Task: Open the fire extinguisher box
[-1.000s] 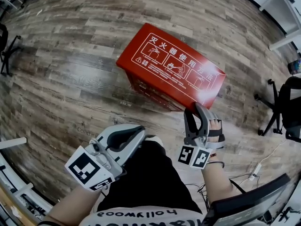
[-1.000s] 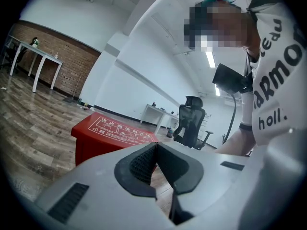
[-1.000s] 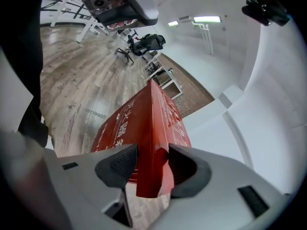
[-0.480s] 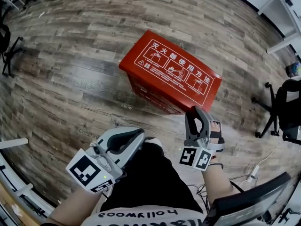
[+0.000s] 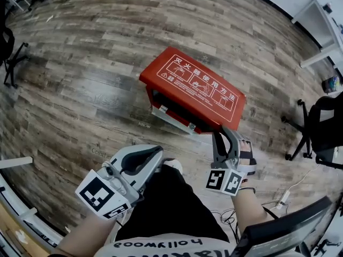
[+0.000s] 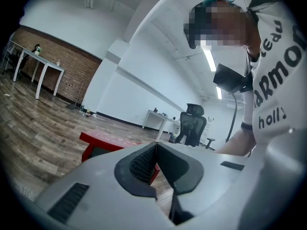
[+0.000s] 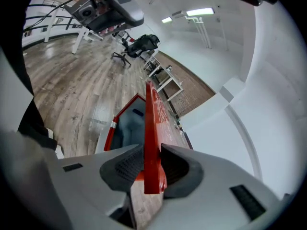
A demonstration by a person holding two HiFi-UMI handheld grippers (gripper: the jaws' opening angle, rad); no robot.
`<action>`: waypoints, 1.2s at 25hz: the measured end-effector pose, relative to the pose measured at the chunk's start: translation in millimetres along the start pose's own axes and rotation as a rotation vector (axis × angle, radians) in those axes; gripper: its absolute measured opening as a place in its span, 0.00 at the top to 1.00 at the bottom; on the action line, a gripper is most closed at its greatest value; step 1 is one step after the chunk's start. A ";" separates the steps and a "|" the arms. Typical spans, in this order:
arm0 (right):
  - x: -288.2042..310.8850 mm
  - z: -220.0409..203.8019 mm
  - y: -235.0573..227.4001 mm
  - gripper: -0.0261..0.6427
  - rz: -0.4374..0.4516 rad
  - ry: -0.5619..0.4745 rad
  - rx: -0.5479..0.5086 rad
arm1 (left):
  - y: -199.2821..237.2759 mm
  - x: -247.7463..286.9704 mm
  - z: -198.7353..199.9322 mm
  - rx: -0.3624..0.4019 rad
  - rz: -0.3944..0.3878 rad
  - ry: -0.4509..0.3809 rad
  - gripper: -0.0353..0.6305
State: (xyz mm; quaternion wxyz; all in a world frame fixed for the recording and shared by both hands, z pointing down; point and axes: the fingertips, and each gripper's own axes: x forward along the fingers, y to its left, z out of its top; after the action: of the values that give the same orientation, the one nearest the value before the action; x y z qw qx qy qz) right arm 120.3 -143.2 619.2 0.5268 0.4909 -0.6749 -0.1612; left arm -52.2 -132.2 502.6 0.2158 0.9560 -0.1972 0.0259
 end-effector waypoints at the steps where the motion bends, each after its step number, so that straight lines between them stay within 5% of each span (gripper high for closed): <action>1: -0.2 -0.5 -5.0 0.80 0.000 0.009 0.013 | 0.5 -1.1 3.9 -0.005 0.003 -0.002 0.94; 20: 0.9 11.6 -120.2 0.87 0.059 0.078 0.182 | -5.7 3.1 114.9 0.060 -0.031 -0.014 0.94; 30: 11.7 5.9 -155.2 0.87 0.159 -0.013 0.227 | -8.9 35.9 143.9 0.067 0.075 -0.042 0.94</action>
State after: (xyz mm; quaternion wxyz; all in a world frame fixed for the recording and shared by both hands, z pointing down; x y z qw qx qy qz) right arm 192.1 -227.0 509.3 0.4745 0.4912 -0.7291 -0.0446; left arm -20.8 -198.8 373.6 0.1782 0.9550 -0.2362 0.0205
